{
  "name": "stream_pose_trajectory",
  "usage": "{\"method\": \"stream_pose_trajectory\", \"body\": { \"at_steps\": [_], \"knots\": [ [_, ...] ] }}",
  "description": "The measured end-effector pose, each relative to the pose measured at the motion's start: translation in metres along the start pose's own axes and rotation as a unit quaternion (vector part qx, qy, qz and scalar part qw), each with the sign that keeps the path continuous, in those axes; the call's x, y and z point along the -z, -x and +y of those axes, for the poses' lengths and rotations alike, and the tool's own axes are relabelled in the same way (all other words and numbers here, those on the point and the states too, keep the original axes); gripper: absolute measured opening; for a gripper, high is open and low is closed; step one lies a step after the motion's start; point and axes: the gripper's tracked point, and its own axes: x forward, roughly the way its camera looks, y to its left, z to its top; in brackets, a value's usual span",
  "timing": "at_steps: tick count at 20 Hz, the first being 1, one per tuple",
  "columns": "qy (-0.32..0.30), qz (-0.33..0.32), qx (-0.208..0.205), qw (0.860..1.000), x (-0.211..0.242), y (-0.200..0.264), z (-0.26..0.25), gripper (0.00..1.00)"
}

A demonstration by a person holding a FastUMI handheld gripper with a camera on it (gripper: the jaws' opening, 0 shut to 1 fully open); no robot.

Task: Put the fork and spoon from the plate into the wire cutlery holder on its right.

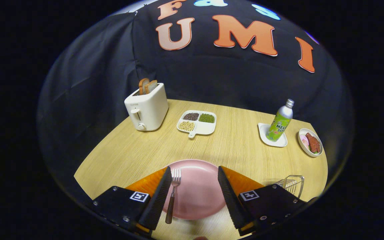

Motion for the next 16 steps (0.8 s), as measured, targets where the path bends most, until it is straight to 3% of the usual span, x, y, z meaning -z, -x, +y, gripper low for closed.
{"method": "stream_pose_trajectory", "body": {
  "at_steps": [16],
  "knots": [
    [0.022,0.141,-0.018,0.99,0.096,-0.034,0.04,0.83]
  ]
}}
